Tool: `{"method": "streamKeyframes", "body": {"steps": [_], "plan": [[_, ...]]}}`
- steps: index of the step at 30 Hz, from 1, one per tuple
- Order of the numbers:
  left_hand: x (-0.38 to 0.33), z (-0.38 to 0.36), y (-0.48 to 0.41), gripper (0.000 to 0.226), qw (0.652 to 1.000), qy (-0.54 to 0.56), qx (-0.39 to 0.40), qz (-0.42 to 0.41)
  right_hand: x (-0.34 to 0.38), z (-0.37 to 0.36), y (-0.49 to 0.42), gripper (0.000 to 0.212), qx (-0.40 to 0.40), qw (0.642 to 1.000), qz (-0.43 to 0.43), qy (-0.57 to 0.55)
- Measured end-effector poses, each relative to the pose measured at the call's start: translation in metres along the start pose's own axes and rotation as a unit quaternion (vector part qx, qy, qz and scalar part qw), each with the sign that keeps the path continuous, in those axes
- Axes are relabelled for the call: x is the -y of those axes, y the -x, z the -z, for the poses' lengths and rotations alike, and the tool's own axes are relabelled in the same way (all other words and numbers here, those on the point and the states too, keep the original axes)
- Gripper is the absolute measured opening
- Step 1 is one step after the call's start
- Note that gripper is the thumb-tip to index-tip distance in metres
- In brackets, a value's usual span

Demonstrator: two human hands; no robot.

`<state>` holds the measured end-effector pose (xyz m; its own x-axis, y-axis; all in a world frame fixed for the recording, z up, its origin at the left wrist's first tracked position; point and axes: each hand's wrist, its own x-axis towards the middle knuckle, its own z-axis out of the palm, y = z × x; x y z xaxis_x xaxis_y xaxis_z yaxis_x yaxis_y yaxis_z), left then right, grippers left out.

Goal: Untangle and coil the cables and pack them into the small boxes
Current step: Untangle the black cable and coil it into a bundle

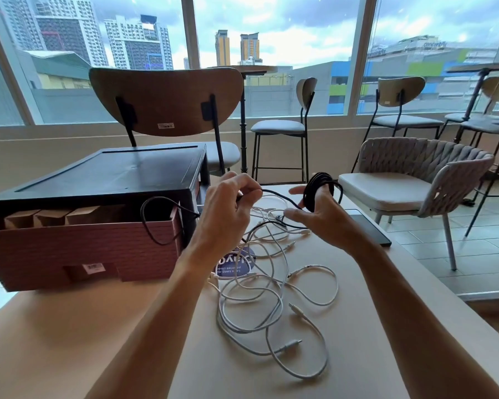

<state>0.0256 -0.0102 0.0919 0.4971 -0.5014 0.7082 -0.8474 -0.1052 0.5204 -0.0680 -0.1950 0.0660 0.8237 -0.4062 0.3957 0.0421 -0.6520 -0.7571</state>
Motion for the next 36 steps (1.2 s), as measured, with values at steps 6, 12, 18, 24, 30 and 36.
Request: {"method": "streamKeyframes", "body": {"steps": [6,12,18,24,30,36], "plan": [[-0.001,0.005,-0.002,0.009,0.995,0.037,-0.09,0.007,0.005,0.004,0.001,0.032,0.023,0.999,0.022,-0.023],[0.017,0.002,-0.004,0.016,0.989,0.095,-0.107,0.046,0.016,0.004,0.006,0.027,0.116,0.989,0.024,-0.087],[0.027,-0.003,-0.002,0.021,0.985,0.123,-0.103,0.058,0.021,0.005,0.009,0.027,0.137,0.981,0.041,-0.133],[0.037,0.0,0.002,0.019,0.986,0.116,-0.103,0.063,0.026,0.012,0.013,0.011,0.132,0.957,0.021,-0.258],[0.032,0.003,0.0,0.017,0.996,0.061,0.059,0.04,0.026,0.016,0.016,0.029,0.131,0.938,0.007,-0.321],[0.018,-0.003,0.005,0.04,0.972,0.137,0.19,-0.009,0.034,0.014,0.02,0.033,0.165,0.913,0.019,-0.372]]}}
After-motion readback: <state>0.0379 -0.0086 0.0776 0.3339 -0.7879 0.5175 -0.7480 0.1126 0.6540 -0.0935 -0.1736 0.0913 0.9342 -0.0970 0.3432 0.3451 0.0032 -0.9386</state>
